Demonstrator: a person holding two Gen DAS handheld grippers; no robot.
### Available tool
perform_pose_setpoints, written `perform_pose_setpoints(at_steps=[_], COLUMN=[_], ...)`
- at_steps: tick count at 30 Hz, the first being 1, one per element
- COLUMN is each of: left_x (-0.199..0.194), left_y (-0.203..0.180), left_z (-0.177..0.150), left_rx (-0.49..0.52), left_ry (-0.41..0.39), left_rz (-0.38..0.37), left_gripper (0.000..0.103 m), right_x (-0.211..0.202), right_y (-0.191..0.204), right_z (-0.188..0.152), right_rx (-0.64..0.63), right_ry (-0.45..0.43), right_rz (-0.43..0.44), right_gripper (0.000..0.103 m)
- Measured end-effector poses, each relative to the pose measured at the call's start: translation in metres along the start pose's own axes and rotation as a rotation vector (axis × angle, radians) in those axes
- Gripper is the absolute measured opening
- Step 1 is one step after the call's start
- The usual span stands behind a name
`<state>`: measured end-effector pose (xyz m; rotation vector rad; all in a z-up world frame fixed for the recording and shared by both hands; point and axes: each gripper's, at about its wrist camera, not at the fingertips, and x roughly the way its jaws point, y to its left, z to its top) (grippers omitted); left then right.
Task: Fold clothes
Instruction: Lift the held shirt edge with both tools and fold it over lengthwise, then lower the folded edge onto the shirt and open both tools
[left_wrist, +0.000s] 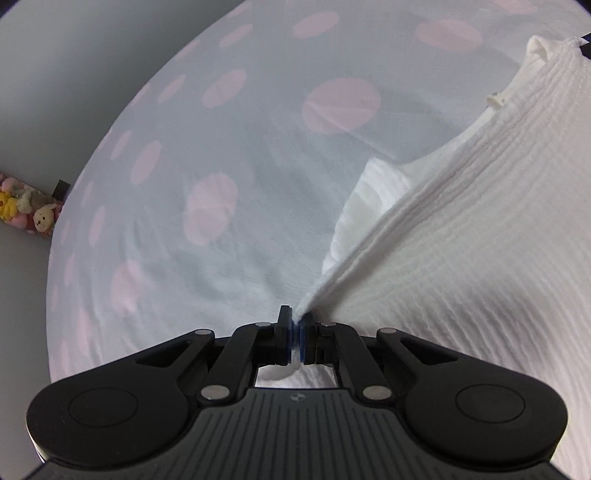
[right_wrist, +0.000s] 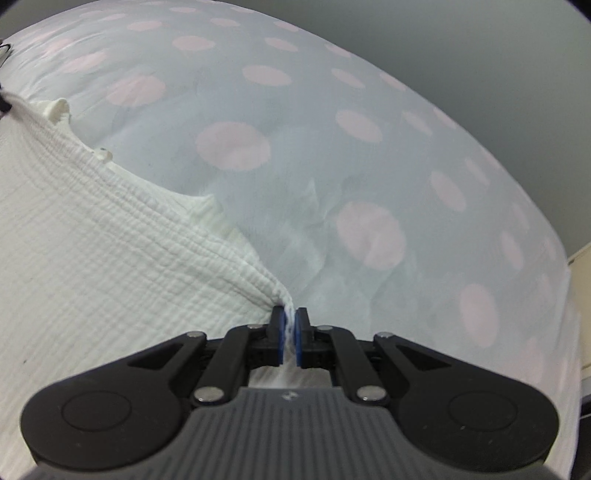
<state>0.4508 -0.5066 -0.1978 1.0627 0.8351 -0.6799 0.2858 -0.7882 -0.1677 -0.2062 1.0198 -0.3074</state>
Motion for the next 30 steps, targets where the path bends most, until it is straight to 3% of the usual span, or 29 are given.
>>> perform_pose_setpoints(at_steps=[4, 6, 8, 11, 16, 24, 30], left_x=[0.002, -0.001, -0.012, -0.03, -0.073, -0.115, -0.132], left_y=[-0.008, -0.004, 0.008, 0.032, 0.05, 0.035, 0.013], left_z=[0.003, 0.003, 0.001, -0.004, -0.03, -0.115, -0.193], left_rx=[-0.041, -0.073, -0.124, -0.205, -0.311, -0.434, -0.682], left_ry=[0.0, -0.009, -0.044, -0.117, -0.174, -0.189, -0.169], left_rz=[0.013, 0.024, 0.025, 0.031, -0.009, -0.099, -0.139], left_gripper=[0.002, 0.006, 0.025, 0.037, 0.039, 0.043, 0.05], right_x=[0.012, 0.012, 0.001, -0.017, -0.059, -0.117, -0.157], right_y=[0.0, -0.003, -0.01, -0.022, -0.04, -0.013, 0.017], right_z=[-0.004, -0.006, -0.007, -0.009, -0.026, -0.109, -0.187], right_rx=[0.052, 0.082, 0.12, 0.182, 0.319, 0.499, 0.694], right_ry=[-0.003, -0.007, -0.019, -0.038, -0.077, -0.079, -0.088], right_rz=[0.006, 0.004, -0.007, -0.018, 0.019, 0.152, 0.175], right_gripper=[0.01, 0.021, 0.034, 0.038, 0.04, 0.04, 0.053])
